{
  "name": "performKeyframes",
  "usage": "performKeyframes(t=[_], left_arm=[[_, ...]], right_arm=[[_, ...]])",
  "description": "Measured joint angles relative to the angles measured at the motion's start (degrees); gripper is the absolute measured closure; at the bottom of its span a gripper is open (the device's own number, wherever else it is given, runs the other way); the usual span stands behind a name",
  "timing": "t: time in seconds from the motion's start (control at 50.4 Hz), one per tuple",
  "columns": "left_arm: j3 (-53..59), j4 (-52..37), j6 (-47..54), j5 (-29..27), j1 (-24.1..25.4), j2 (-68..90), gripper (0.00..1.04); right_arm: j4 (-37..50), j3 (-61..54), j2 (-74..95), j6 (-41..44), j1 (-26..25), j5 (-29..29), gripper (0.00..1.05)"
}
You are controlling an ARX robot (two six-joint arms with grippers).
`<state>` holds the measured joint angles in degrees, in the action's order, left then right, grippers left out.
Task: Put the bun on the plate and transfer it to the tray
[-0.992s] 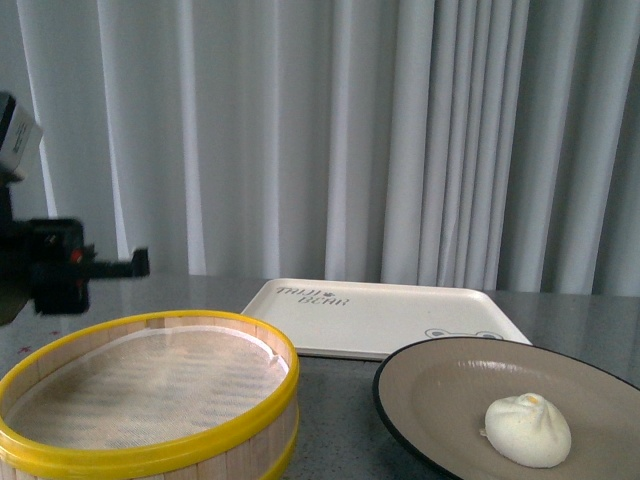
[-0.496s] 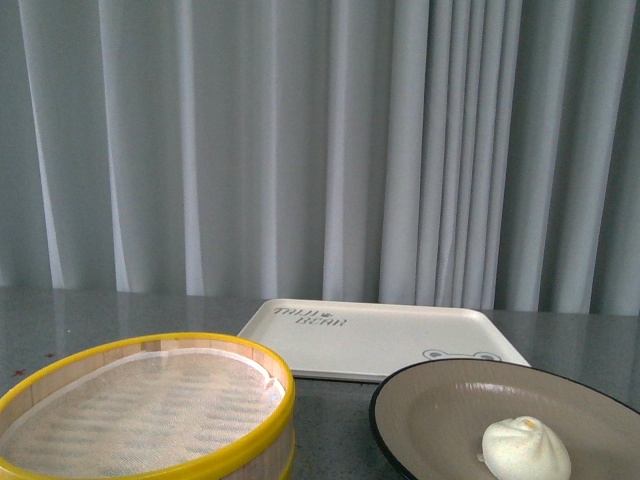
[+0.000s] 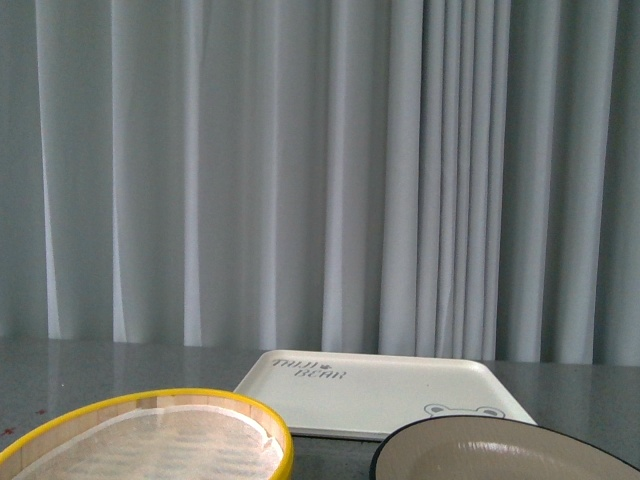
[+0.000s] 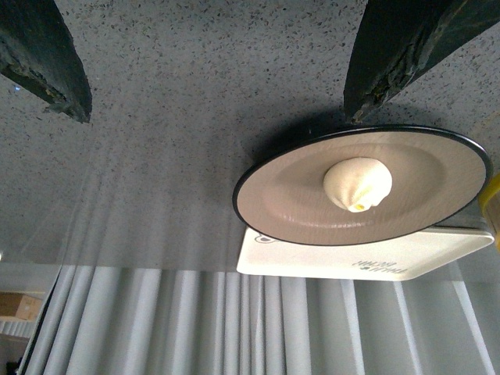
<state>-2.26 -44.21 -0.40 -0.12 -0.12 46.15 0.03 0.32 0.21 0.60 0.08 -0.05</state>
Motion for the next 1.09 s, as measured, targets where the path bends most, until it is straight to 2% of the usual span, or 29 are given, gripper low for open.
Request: performKeyframes(t=[0.654, 1.091], left_arm=[[0.81, 23.43, 0.0, 0.0, 0.0, -25.46, 1.01], [0.81, 31.82, 0.0, 0.0, 0.0, -33.99, 1.01]], right_arm=[[0.0, 0.0, 0.0, 0.0, 0.0, 0.0, 0.09], [0.0, 0.0, 0.0, 0.0, 0.0, 0.0, 0.09]])
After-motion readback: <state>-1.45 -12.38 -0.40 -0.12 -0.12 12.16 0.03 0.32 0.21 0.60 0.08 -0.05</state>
